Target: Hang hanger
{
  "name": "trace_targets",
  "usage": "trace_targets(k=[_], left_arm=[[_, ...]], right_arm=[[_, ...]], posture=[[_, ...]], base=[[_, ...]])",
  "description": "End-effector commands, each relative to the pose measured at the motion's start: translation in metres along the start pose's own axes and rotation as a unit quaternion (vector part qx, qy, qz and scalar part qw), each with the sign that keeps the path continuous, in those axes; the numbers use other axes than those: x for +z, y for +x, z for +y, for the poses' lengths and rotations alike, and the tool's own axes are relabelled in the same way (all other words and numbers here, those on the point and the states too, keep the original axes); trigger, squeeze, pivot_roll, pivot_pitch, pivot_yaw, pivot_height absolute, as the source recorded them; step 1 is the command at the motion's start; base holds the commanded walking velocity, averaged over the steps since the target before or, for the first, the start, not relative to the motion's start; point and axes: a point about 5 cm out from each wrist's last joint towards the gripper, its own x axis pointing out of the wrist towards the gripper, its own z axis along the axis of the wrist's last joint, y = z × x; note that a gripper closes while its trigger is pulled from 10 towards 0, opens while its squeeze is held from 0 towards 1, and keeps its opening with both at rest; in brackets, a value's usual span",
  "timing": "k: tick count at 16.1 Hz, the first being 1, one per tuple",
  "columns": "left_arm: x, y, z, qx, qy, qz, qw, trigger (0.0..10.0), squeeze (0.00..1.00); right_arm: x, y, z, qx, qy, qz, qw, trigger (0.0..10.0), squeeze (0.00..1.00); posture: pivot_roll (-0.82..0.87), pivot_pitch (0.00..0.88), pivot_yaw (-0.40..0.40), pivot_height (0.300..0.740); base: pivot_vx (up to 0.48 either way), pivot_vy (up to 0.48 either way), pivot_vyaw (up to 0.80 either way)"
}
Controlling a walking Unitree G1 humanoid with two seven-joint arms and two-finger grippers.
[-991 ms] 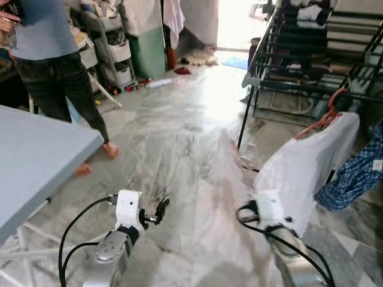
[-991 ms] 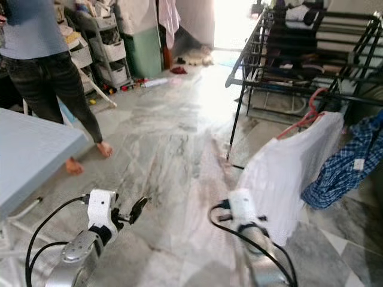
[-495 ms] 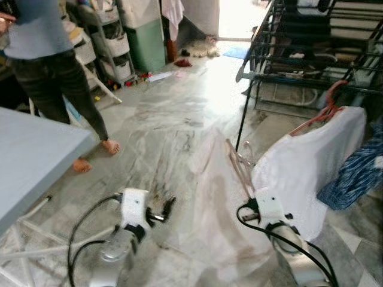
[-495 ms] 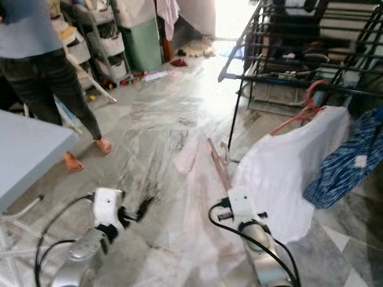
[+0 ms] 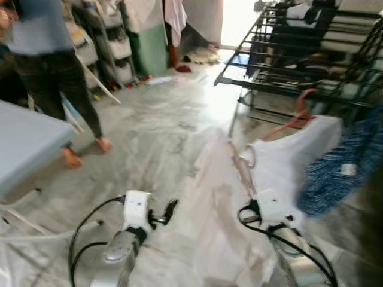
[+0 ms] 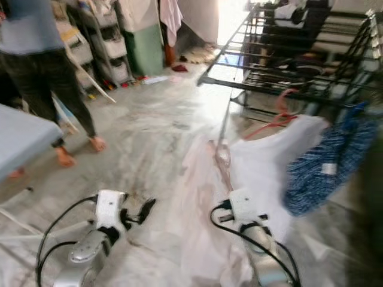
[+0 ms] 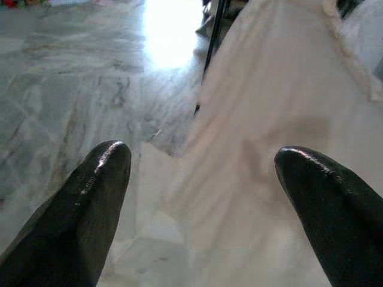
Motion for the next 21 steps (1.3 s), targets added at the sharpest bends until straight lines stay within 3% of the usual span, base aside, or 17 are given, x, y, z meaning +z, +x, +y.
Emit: trace_targets(k=[1,3,9,13,16,17,21], left_arm=[[0.003,0.001,0.005,0.015,0.01,-0.001,1.0,10.0,0.0],[-0.002,0.002,0.006,0.026,-0.012,0.015,0.999,10.0,0.0],[0.0,0.002,0.006,0.02,-0.009,0.012,1.0,10.0,0.0],[0.001,0.0,0.006,0.017,0.03,0.002,0.999,10.0,0.0],[0.004,-0.003,0.013,0.034,0.054,-0.007,0.998,10.0,0.0],[0.008,-0.002,0.02,0.056,0.068,-0.017,0.996,10.0,0.0],[0.009,-0.004,0.021,0.05,0.063,-0.028,0.996,10.0,0.0]], right_arm=[[0.009,0.001,0.003,0.006,-0.001,-0.022,1.0,10.0,0.0],[0.009,0.001,0.002,0.004,0.004,-0.021,1.0,10.0,0.0],[0.009,0.001,0.005,0.007,0.018,-0.02,1.0,10.0,0.0],[0.017,0.0,0.006,0.02,0.044,-0.048,0.998,10.0,0.0],[0.02,-0.002,0.017,0.058,0.012,-0.064,0.996,10.0,0.0],[0.022,-0.004,0.025,0.094,-0.018,-0.078,0.992,10.0,0.0],[0.014,-0.009,0.033,0.162,-0.033,-0.064,0.984,10.0,0.0]], posture=[[-0.08,0.0,0.058,0.74],[-0.08,0.0,0.06,0.74],[-0.08,0.0,0.059,0.74],[-0.08,0.0,0.061,0.74],[-0.08,0.0,0.061,0.74],[-0.08,0.0,0.061,0.74],[-0.08,0.0,0.058,0.74]], base=[[0.0,0.0,0.0],[0.0,0.0,0.0],[0.0,0.0,0.0],[0.0,0.0,0.0],[0.0,0.0,0.0],[0.0,0.0,0.0],[0.0,0.0,0.0]])
